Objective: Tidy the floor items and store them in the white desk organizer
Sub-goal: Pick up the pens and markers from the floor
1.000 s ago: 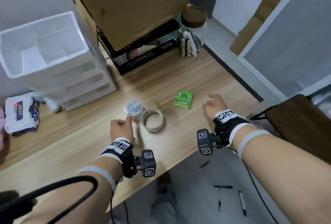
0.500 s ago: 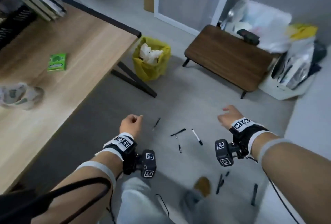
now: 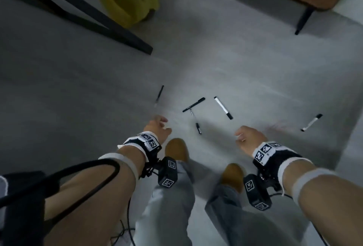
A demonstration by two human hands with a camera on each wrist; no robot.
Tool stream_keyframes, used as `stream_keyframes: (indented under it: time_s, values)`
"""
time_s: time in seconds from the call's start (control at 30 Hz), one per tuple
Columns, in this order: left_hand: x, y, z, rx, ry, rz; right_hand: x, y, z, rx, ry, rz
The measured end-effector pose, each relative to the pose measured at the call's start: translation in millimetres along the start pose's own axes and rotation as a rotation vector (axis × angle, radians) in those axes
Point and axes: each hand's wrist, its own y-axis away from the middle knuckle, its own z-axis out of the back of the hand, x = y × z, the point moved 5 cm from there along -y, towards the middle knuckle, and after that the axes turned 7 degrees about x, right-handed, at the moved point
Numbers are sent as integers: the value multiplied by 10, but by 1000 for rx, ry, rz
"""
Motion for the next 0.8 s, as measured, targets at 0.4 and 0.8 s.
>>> stream_keyframes:
  time_s: [0.4, 0.8]
  values:
    - [385, -2632, -452, -317, 0, 43, 330, -2272, -959, 150, 587, 273]
    - [-37, -3002, -833, -313, -322, -170, 957, -2876, -1110, -41, 721, 338]
